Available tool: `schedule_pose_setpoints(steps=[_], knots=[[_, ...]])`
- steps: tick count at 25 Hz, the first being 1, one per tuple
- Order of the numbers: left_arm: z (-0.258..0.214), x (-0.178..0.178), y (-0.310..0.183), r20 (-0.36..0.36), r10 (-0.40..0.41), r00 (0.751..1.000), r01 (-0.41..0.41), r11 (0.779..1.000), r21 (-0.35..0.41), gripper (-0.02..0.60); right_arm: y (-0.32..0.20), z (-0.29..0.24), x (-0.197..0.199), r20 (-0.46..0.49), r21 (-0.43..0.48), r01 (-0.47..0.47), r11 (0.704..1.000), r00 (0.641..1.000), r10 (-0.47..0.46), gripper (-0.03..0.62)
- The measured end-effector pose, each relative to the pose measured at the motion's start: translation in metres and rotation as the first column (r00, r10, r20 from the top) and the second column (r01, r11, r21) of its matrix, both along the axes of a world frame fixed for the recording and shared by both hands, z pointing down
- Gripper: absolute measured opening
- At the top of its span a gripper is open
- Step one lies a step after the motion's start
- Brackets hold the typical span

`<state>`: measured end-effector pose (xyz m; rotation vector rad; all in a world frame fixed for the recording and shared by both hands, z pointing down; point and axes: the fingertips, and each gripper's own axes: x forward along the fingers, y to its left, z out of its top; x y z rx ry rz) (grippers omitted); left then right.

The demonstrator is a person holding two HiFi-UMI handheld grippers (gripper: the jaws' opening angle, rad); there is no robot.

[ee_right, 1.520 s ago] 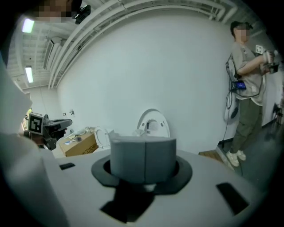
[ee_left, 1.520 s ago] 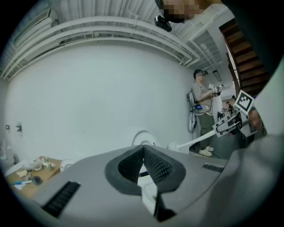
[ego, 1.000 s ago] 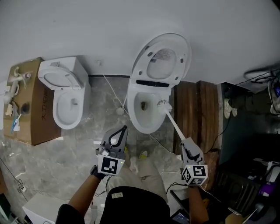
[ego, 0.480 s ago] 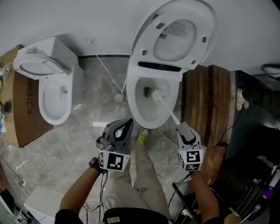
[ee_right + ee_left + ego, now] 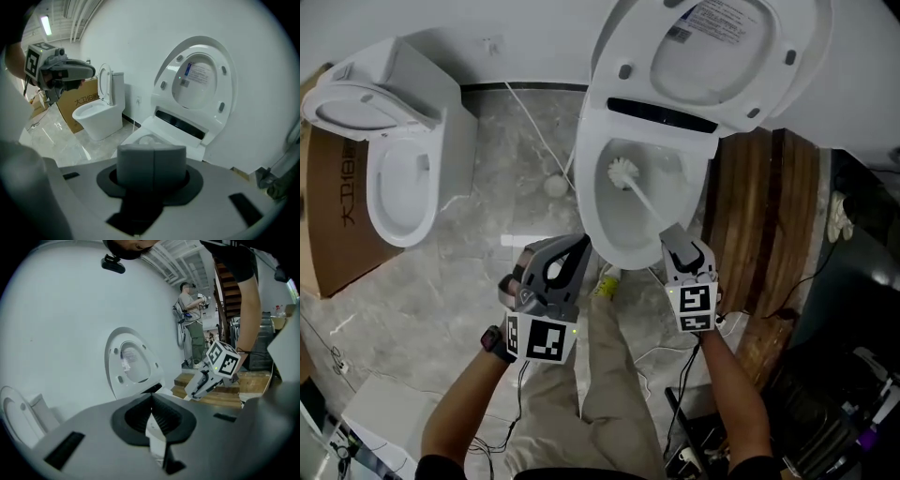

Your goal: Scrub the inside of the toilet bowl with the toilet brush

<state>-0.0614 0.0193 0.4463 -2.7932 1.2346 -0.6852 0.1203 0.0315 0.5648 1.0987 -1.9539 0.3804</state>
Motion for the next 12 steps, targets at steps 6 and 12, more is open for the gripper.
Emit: schedule_pose_setpoints(steps=[6, 12], knots=[[0.013, 0.005, 0.001, 0.049, 0.02, 0.999, -0.02, 1.0, 0.014, 0.011, -0.026, 0.049, -0.01, 0.042, -0.036, -0.039, 0.999, 0.998, 0.041, 0.149], [0.017, 0.026, 0.007, 0.048, 0.045, 0.998, -0.045, 0.999, 0.001, 0.011, -0.036, 0.065, -0.016, 0.033, -0.048, -0.004, 0.999, 0.999, 0.006, 0.149]])
